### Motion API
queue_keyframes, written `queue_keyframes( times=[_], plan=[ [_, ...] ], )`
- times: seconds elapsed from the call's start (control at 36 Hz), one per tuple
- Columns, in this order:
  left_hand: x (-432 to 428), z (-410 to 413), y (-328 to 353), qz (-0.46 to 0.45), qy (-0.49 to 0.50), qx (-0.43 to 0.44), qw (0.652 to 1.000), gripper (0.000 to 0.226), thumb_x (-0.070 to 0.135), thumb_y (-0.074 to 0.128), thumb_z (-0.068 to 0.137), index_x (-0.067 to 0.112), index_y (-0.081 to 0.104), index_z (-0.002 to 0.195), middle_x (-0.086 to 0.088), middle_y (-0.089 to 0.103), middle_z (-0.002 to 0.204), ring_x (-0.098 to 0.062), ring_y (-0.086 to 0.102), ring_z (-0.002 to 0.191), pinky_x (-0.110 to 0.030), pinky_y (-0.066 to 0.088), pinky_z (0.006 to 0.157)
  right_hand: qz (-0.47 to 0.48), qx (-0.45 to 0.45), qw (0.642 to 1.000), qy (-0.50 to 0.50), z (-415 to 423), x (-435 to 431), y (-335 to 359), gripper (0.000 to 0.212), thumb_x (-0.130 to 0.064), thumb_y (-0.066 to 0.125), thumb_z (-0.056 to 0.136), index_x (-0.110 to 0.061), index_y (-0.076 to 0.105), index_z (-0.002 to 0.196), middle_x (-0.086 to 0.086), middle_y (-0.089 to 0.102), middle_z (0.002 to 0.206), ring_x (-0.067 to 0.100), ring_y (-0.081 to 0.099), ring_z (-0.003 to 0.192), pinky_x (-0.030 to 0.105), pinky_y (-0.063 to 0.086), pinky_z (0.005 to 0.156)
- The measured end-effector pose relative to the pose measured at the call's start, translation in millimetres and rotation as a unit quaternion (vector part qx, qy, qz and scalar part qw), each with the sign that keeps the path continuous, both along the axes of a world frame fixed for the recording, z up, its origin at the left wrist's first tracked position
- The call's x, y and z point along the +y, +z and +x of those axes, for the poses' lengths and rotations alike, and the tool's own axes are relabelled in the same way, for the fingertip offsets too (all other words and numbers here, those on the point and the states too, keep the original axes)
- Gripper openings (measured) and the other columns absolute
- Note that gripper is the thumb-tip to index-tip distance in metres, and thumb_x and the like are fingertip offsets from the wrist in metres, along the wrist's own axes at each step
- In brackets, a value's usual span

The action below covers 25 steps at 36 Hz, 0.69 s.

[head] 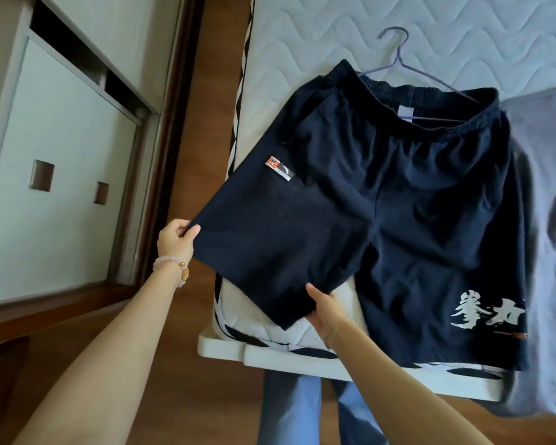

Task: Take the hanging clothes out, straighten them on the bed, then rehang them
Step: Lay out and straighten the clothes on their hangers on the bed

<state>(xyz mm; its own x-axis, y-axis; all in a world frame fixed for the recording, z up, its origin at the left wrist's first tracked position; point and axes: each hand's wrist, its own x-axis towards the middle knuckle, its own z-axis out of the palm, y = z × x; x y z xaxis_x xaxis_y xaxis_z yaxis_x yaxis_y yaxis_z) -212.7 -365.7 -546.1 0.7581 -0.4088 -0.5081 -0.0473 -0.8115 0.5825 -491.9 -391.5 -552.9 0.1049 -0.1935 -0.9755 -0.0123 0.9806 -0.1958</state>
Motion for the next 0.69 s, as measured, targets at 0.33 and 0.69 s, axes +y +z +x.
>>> queue_keyframes(
  times=[0.33, 0.69],
  plan=[
    [6, 40, -10, 0.084, -0.050, -0.079, 0.992, 0.019, 0.011, 0.067, 0.085, 0.001, 0.066, 0.101, -0.021, 0.068, 0.103, -0.039, 0.063, 0.098, -0.046, 0.052, 0.087, 0.016, -0.023, 0.996, 0.083, 0, 31, 18, 0.012, -0.013, 0.054, 0.097, -0.015, 0.052, 0.109, 0.003, 0.066, 0.101, 0.017, 0.069, 0.087, 0.020, 0.059, 0.064],
    [9, -86, -3, 0.099, -0.158, -0.195, 0.963, 0.039, 0.003, 0.054, 0.087, 0.004, 0.050, 0.126, -0.021, 0.050, 0.130, -0.039, 0.046, 0.120, -0.049, 0.041, 0.097, -0.043, 0.065, 0.983, 0.163, -117, 21, 23, 0.015, 0.002, 0.055, 0.091, -0.011, 0.062, 0.090, 0.005, 0.061, 0.076, 0.014, 0.058, 0.069, 0.021, 0.046, 0.060]
  ],
)
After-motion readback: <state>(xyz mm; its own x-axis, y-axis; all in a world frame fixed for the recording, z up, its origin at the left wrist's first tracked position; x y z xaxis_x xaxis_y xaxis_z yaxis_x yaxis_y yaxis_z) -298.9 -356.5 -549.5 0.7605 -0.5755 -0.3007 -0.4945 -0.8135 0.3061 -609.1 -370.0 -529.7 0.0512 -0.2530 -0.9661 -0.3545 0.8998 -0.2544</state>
